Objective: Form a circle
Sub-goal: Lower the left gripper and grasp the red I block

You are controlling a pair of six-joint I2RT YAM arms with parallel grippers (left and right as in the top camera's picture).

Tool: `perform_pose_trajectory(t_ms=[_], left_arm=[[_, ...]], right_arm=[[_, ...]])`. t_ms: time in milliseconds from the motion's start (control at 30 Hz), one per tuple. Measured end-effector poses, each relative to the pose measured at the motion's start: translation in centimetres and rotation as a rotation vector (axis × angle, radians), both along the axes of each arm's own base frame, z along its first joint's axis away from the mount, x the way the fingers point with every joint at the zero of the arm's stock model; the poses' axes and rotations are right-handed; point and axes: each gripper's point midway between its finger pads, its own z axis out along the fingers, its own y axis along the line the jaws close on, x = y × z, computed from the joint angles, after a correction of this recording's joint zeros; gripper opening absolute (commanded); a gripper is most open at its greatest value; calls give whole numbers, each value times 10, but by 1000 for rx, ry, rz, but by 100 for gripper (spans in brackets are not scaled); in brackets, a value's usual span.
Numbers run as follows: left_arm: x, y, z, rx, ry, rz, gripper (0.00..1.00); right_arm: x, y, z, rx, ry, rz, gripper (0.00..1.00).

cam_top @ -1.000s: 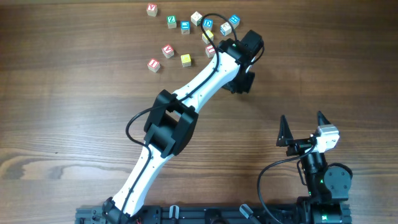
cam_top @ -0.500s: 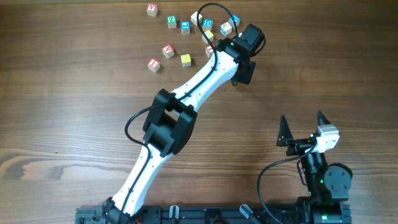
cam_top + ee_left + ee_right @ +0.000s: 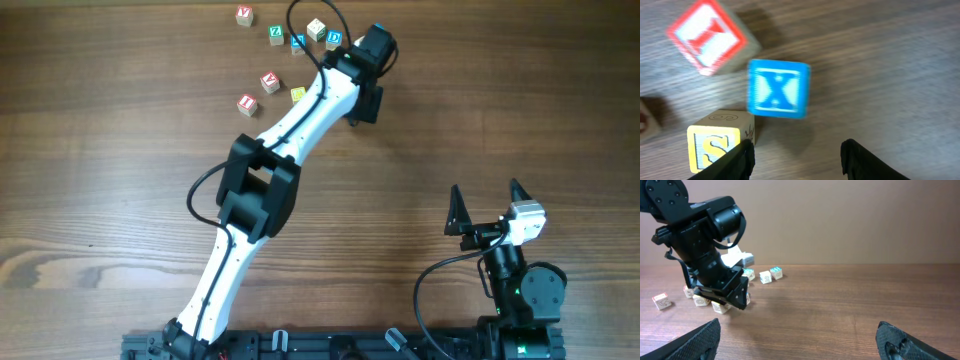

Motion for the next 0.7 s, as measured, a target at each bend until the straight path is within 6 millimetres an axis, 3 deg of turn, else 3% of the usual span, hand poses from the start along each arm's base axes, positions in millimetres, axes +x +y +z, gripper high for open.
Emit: perform_pose_trajectory(t_ms=[367,567,700], left_arm=[[23,42,-1,-1,1,101,56],[27,46,0,-6,-5,117,56],[42,39,6,-48,-63,141,57]], right_arm=[[0,0,0,0,0,0,100],[0,0,0,0,0,0,100],[0,0,0,0,0,0,100]])
